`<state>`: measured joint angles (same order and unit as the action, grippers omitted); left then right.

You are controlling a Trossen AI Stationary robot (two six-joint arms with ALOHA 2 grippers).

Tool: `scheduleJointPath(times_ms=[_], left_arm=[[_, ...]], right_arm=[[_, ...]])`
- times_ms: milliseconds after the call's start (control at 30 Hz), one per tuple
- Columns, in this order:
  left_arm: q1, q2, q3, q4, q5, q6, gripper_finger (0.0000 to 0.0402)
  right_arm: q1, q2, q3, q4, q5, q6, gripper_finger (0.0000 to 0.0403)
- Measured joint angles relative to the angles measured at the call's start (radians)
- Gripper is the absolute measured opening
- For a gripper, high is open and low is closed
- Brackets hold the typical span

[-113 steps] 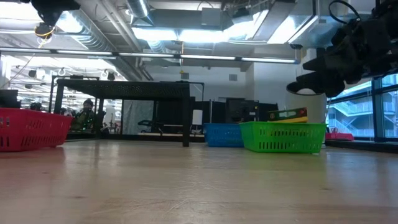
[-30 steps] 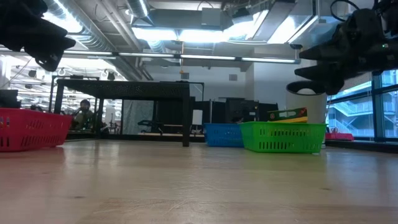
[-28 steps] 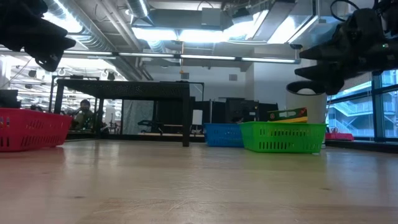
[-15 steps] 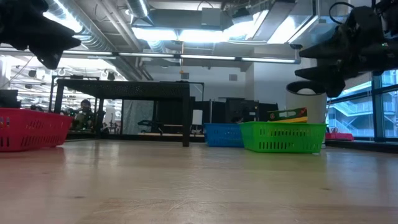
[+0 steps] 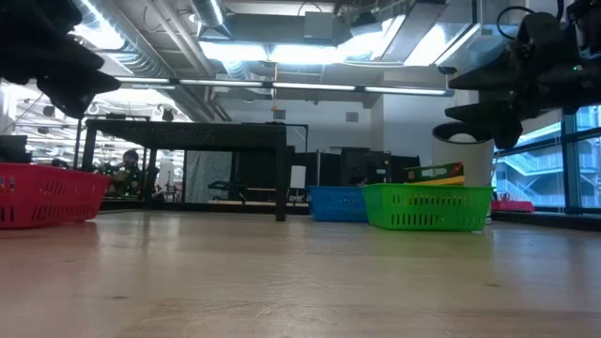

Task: Pick & Place Office Desk Supplies
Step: Put the orange basket on the shelf

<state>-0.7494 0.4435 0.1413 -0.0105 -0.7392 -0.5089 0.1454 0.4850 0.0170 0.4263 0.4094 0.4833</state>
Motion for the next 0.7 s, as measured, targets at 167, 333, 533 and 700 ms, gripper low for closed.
scheduleJointPath(times_ms=[167, 333, 533, 700], left_arm=[[0.0, 0.187, 0.0, 0.16, 0.095, -0.003, 0.0159], [0.0, 0.321, 0.019, 0.17, 0.162, -0.076, 0.0157], [0.0, 0.439, 0.139, 0.007, 0.18, -0.11, 0.0159], [0.0, 0.524, 0.266, -0.28, 0.229, -0.196, 0.0159]], right_arm=[[0.0, 0.0, 0.0, 0.0, 0.002, 0.0, 0.026], [0.0, 0.0, 0.0, 0.0, 0.002, 0.0, 0.026], [0.0, 0.0, 0.0, 0.0, 0.002, -0.001, 0.026], [0.0, 0.0, 0.0, -0.001, 0.002, -0.002, 0.026]])
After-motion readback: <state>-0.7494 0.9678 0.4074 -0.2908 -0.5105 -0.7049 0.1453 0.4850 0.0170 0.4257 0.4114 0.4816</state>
